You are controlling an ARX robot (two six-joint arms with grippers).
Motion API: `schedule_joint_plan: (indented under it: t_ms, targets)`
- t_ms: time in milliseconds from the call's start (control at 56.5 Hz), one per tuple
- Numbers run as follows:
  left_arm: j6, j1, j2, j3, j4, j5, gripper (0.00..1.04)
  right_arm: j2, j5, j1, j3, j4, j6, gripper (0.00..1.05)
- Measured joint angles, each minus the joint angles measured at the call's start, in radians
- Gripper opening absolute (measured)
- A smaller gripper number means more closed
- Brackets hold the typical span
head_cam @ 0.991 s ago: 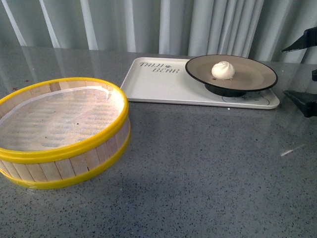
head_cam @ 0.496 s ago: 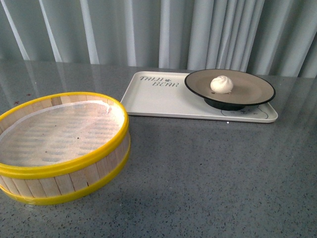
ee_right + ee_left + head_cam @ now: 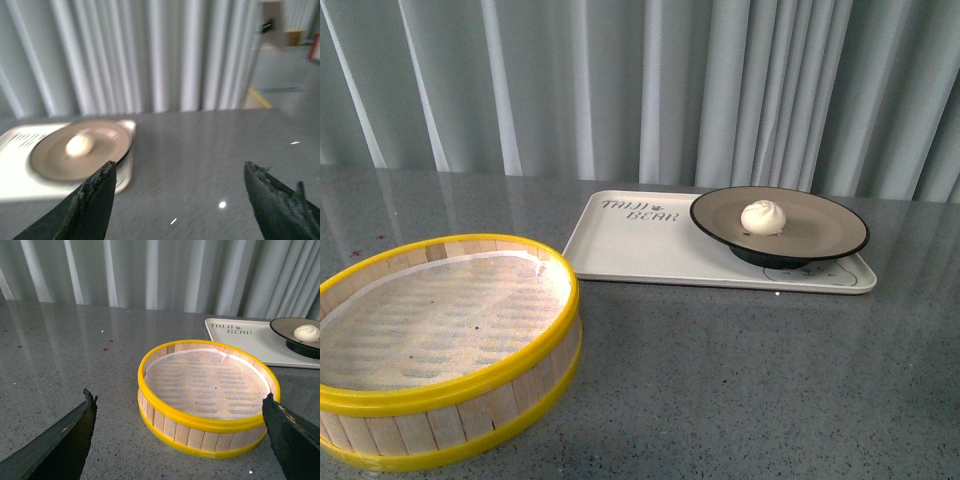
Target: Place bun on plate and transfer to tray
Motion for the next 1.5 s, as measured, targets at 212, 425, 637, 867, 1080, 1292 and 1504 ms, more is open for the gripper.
schedule_joint_plan:
  t_ms: [212,425,637,867,1080,1292,1504]
  targets:
    - [0.0,0.0,0.0,0.0,0.0,0.0,0.98,-0.198,0.089,0.108,-0.162,-0.029,-0.021,0.16]
    - [0.0,0.0,0.0,0.0,0.0,0.0,0.98,-0.294,0.152,0.171,-0.215,-0.075,-0.025,0.02]
    - [0.0,0.0,0.0,0.0,0.0,0.0,0.98,-0.389,0.226,0.256,-0.248,-0.131,-0.025,0.02]
    - [0.0,0.0,0.0,0.0,0.0,0.0,0.98,-0.479,0.23,0.256,-0.281,-0.186,-0.025,0.02]
    - [0.0,0.0,0.0,0.0,0.0,0.0,0.98,-0.547,0.23,0.257,-0.302,-0.225,-0.025,0.02]
    - [0.0,0.0,0.0,0.0,0.0,0.0,0.98,-0.627,0.23,0.257,-0.302,-0.304,-0.025,0.02]
    - [0.0,0.0,0.0,0.0,0.0,0.0,0.98,-0.764,0.228,0.257,-0.301,-0.472,-0.026,0.02]
